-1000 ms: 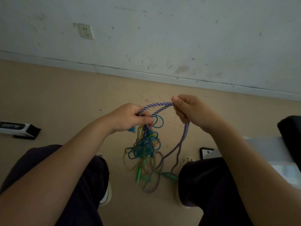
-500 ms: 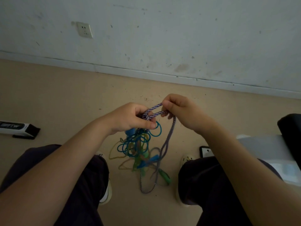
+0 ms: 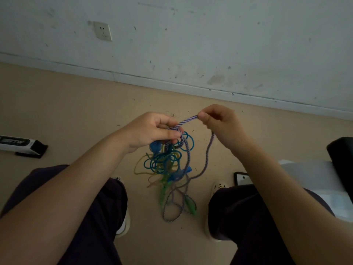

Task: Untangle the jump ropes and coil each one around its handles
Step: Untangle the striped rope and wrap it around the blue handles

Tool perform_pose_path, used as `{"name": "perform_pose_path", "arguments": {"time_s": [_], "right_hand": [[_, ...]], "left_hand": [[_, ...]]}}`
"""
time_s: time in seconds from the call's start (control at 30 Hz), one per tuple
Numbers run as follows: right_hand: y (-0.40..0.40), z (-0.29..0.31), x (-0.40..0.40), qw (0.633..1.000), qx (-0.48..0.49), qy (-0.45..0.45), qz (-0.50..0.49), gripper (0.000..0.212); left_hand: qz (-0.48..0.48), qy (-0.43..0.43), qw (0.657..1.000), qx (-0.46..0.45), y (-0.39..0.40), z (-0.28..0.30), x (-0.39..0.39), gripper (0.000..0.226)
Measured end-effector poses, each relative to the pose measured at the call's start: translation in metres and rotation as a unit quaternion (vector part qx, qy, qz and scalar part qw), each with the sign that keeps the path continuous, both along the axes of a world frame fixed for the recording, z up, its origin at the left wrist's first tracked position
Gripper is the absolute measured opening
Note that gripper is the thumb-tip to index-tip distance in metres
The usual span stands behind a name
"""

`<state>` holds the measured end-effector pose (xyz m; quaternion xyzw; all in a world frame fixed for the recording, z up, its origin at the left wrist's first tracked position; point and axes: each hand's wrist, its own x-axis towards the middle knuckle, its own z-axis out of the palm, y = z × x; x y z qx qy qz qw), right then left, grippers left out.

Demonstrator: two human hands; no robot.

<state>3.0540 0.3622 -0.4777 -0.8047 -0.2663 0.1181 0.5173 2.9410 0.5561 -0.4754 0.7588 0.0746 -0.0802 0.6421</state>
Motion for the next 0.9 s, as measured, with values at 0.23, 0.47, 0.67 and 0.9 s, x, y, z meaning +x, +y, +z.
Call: {"name": "perform_pose_path", "arguments": {"time_s": [0.23,0.47,0.67,0.9], "right_hand": [[0.01,0.005,-0.021,0.992,-0.071,0.005,0.106,0.025],[0.008,-0.001,-0.016,0.992,-0.058,0.011,0.109,0.006],[0.004,0.002,-0.009,0.996,-0.025,0.005,0.088,0.018],[-0.001,0.006,-0.004,0.97,0.143,0.181,0.078,0.012]], "left_hand": [[0.069,-0.006,0.997,-0.032,-0.009,-0.005,0.002,0.008],[0.032,-0.003,0.999,-0.034,-0.011,-0.001,0.0,0.009],[0.084,-0.015,0.996,-0.031,-0.007,-0.005,0.006,0.012],[0.086,-0.029,0.996,0.016,0.002,-0.009,0.007,0.016]]}}
